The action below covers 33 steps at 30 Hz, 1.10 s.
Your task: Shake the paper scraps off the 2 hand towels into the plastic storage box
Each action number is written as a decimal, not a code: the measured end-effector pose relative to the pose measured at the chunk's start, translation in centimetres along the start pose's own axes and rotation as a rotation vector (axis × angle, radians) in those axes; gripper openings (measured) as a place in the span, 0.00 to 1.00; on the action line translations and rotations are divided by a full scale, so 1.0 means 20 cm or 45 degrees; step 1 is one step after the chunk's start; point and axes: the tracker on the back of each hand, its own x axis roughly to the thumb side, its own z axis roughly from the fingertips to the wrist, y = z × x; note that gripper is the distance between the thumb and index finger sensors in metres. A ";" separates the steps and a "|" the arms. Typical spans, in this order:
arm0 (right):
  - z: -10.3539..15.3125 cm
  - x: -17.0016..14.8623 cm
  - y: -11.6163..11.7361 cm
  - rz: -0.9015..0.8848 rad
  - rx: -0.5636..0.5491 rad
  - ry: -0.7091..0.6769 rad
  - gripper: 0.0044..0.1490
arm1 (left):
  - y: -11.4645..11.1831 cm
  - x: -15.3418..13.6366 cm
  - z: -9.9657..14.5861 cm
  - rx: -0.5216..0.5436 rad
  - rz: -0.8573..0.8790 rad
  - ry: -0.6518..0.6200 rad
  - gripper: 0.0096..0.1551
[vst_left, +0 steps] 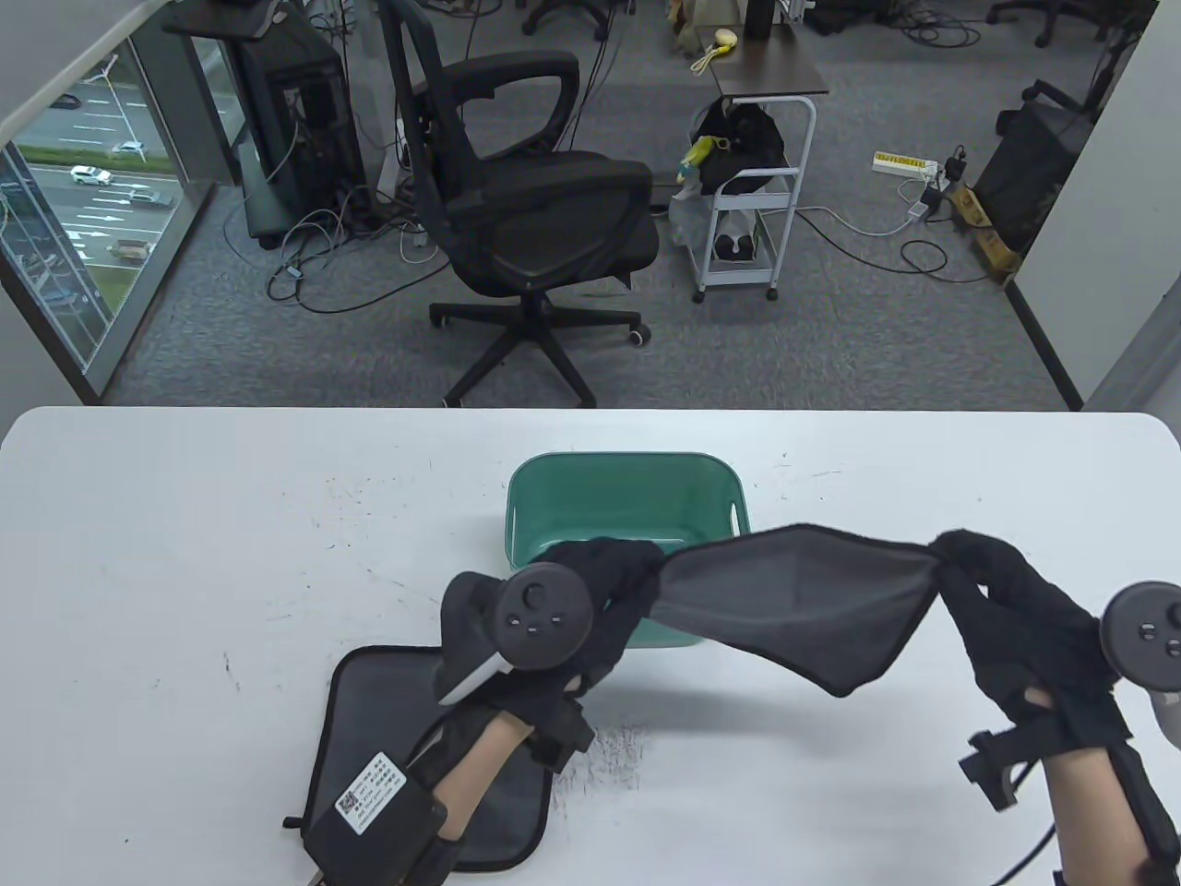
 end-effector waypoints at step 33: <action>-0.09 -0.72 0.50 0.365 0.224 0.672 0.23 | -0.99 -0.20 -0.11 -0.462 -0.096 0.529 0.23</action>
